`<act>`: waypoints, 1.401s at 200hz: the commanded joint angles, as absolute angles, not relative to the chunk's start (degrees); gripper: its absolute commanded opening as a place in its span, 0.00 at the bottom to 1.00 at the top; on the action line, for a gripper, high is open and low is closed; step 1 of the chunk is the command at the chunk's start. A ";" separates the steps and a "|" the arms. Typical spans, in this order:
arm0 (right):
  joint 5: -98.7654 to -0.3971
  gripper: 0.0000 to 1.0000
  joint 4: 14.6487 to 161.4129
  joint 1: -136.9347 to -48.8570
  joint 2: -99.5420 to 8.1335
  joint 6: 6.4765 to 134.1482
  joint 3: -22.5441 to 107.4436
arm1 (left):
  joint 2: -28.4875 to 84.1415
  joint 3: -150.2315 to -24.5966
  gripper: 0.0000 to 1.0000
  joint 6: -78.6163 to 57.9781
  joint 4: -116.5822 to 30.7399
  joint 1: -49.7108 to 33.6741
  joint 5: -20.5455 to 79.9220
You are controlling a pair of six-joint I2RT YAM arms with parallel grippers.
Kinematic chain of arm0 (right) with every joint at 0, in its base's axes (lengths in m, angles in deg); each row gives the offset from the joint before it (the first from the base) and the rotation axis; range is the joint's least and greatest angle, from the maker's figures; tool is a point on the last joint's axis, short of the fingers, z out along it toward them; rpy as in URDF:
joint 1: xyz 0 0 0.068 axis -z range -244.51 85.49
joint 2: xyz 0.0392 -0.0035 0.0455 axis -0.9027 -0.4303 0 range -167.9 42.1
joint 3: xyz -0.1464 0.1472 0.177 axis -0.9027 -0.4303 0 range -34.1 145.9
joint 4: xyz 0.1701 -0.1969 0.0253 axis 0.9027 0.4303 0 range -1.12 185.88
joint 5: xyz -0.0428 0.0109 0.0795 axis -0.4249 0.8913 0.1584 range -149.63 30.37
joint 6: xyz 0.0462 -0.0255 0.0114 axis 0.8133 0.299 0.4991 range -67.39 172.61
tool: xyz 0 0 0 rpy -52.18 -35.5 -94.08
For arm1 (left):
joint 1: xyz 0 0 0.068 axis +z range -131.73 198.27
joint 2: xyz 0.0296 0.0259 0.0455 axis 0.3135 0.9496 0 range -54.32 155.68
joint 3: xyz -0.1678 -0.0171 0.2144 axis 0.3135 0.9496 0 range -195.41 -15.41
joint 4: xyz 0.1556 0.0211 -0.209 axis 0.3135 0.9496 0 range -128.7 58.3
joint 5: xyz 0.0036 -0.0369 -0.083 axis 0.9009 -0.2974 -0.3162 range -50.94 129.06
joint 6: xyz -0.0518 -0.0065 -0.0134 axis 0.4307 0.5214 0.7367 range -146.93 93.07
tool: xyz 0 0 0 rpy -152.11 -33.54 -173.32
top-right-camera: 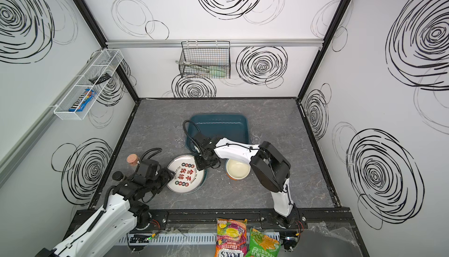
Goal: Place the mixed dishes into the plastic bin
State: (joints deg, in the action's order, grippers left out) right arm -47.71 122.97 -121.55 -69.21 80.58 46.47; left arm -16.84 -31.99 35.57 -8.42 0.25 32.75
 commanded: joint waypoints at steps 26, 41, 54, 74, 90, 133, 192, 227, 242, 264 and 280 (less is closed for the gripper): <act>-46.06 0.39 122.72 -122.32 -70.29 80.17 47.78 | -18.66 -32.37 0.65 37.17 -5.55 -0.44 33.94; -45.86 0.36 122.73 -122.27 -70.47 80.04 47.86 | -19.52 -32.66 0.65 37.55 -4.38 -0.45 34.35; -45.66 0.34 122.78 -122.28 -70.67 79.95 48.03 | -20.24 -32.80 0.65 37.83 -3.59 -0.49 34.31; -45.45 0.31 122.93 -122.26 -71.10 79.71 48.45 | -21.33 -33.38 0.63 38.22 -1.90 -0.52 34.99; -45.29 0.29 123.14 -122.26 -71.28 79.51 48.73 | -22.25 -33.79 0.62 38.42 -0.97 -0.49 35.45; -44.72 0.22 123.25 -122.39 -71.72 79.07 49.05 | -23.20 -34.50 0.56 38.67 0.14 -0.54 35.46; -44.62 0.19 122.94 -122.35 -71.72 78.89 48.67 | -24.87 -35.95 0.47 38.67 2.31 -0.53 35.90; -44.53 0.19 122.48 -122.39 -71.72 79.06 48.21 | -25.99 -35.82 0.39 38.92 2.85 -0.53 35.74; -44.52 0.19 122.45 -122.43 -71.63 79.07 48.12 | -26.17 -36.06 0.35 38.99 3.04 -0.49 35.81; -44.63 0.19 122.39 -122.38 -71.63 79.11 48.03 | -26.43 -36.74 0.29 38.74 3.46 -0.48 35.85; -44.64 0.19 122.39 -122.45 -71.44 79.23 47.92 | -26.60 -37.33 0.25 38.55 3.68 -0.54 36.16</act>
State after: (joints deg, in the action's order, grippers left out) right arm -45.55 122.81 -121.68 -71.16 79.35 47.50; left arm -25.93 -34.27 38.42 4.30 -0.21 35.31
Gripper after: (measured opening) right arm 0.191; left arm 0.268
